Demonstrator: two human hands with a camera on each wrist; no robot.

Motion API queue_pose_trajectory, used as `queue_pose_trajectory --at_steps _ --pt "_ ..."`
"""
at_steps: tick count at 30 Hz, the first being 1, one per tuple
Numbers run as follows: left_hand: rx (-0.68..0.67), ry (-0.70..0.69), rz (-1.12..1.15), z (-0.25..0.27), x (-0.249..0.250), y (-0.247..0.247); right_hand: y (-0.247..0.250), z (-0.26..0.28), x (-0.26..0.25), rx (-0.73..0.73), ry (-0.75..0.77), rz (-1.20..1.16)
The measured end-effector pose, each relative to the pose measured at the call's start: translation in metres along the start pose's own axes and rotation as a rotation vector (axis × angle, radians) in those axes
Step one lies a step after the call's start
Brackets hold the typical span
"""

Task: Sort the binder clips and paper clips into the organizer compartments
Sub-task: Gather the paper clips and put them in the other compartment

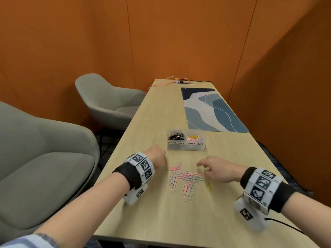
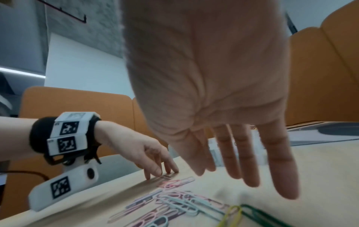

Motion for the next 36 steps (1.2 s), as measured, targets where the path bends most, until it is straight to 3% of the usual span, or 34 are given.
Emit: queue_pose_trajectory --at_steps 4,8,14,24,29,36 --pt "0.023 -0.08 0.037 -0.002 0.029 -0.006 -0.003 0.014 0.025 -0.036 -0.182 0.053" --pt "0.025 -0.125 0.113 0.006 0.052 -0.006 -0.025 0.019 0.013 -0.08 -0.168 0.051" --pt "-0.152 -0.083 0.048 0.022 0.056 -0.022 -0.035 0.012 0.006 -0.065 -0.262 0.057" --pt "0.118 -0.155 0.073 -0.003 0.049 -0.001 -0.017 -0.012 -0.016 0.115 -0.118 0.037" --pt "0.141 -0.124 0.045 -0.012 0.043 0.002 -0.008 -0.022 -0.027 0.195 -0.06 0.027" --pt "0.094 -0.11 0.069 -0.018 0.039 0.0 -0.004 -0.032 -0.033 0.199 -0.002 0.041"
Point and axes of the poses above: each hand's wrist, its own z-axis away from the middle knuckle, its own y-axis out of the back of the hand, x = y × z, the point moved 7 cm from there along -z, towards the middle knuckle, and after that the axes turned 12 degrees about -y, right-handed, at the moved point
